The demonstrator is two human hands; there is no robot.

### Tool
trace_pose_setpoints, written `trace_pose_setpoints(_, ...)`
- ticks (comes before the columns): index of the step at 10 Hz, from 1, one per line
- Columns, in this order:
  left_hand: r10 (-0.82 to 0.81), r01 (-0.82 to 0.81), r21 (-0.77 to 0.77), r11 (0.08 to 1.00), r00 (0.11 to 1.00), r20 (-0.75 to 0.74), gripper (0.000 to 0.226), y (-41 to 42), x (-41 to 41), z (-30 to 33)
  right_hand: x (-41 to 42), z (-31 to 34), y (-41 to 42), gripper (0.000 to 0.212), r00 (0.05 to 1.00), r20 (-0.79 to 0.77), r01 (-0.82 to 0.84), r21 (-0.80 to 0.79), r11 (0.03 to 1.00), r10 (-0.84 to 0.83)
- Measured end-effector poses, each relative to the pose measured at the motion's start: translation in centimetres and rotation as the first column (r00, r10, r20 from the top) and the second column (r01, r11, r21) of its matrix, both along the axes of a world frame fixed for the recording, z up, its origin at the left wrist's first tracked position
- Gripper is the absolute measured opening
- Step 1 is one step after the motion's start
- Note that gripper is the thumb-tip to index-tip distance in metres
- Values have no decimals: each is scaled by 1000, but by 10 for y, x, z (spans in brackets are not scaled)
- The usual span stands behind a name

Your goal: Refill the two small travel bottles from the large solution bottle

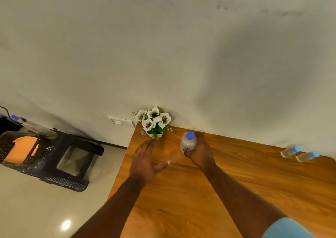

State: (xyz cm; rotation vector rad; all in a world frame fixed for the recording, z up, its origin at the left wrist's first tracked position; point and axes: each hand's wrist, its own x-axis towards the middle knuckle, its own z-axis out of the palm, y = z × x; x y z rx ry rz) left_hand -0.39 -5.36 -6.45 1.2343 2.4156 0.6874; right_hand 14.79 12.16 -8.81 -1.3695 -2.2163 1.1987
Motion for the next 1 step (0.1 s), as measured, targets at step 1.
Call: trace_pose_setpoints(1,25,-24,32,999,998,-51,91,-6,1,15,7,16,-7,102,1000,27,7,-30,1000,-6)
